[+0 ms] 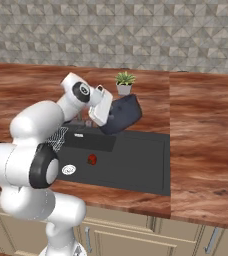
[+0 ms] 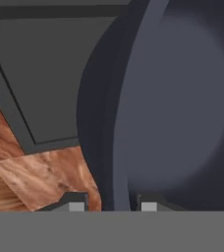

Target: Dump the bell pepper from the pot into the sink. Then turn on the water and wash the bell pepper. Then turn off the water and put the bell pepper back in the pot.

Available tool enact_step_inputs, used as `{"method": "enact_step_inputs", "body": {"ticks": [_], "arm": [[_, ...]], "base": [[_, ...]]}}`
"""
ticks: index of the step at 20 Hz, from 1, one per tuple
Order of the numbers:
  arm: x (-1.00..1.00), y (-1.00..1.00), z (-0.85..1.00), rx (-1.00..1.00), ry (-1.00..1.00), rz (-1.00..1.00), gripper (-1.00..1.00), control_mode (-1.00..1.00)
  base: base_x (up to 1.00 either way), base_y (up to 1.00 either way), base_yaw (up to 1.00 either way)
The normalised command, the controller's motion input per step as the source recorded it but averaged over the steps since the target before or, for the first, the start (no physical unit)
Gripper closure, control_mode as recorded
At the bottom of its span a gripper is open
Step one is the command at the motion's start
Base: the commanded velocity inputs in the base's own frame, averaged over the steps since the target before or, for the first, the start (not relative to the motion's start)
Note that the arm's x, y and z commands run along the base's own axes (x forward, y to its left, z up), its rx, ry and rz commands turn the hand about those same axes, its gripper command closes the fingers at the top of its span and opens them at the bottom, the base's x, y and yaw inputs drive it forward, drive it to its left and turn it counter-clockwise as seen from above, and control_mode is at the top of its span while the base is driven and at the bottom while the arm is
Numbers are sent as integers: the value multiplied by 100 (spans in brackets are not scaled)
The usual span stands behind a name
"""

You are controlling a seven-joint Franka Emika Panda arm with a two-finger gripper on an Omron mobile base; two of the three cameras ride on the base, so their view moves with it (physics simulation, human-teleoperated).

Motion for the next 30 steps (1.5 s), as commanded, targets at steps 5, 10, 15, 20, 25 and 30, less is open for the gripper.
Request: {"method": "enact_step_inputs", "body": {"ticks": [5,10,15,20,25,30], "arm": [[-14,-27,0,23,-7,-8,100,-100],[-20,-30,0,16,-8,-8,100,-100],[-11,-25,-3,4,-2,-7,100,-100],[0,-37,0,13,0,-8,100,-100],[0,-50,0,14,1,-7,100,-100],[0,-51,-2,8,0,-6,100,-100]], "base": [[0,0,0],[0,0,0],[0,0,0],[0,0,0],[0,0,0],[0,0,0]]}}
